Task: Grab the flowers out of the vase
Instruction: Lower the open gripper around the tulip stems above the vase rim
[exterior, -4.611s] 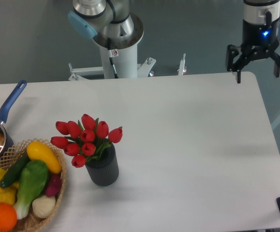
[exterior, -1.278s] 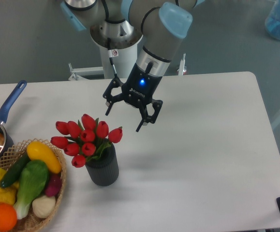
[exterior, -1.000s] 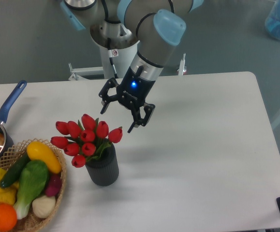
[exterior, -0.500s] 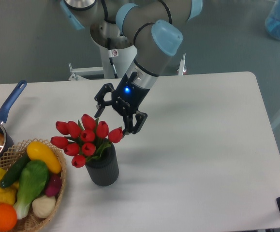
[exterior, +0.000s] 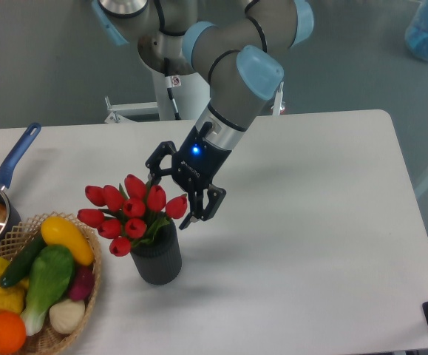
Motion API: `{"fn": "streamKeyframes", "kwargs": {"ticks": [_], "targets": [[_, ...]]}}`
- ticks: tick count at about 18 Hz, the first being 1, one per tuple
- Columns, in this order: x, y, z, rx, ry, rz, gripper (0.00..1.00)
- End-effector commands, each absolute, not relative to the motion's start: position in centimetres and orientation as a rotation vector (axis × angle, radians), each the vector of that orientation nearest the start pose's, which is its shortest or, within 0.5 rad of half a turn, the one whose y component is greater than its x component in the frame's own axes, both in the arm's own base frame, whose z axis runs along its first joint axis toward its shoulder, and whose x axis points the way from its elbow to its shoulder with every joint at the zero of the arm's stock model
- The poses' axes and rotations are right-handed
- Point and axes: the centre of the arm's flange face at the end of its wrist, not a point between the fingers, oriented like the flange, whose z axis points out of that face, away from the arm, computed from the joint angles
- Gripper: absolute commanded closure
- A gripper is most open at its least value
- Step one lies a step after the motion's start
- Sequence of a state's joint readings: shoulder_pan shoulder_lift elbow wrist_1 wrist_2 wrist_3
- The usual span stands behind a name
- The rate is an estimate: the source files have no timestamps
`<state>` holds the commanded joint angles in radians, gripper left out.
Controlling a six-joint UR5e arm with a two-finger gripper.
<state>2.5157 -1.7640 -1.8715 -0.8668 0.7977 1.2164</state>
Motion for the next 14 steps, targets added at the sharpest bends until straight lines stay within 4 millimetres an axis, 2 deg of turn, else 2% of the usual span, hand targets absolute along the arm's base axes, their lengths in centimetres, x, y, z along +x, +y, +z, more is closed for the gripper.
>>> {"fn": "streamKeyframes", "kwargs": {"ticks": [8,14], "targets": [[-30.9,48.6,34.5,-2.234,0.419,-0.299,0.0],[-30.8,48.7,33.0,-2.238,0.424,-0.324,0.0]]}}
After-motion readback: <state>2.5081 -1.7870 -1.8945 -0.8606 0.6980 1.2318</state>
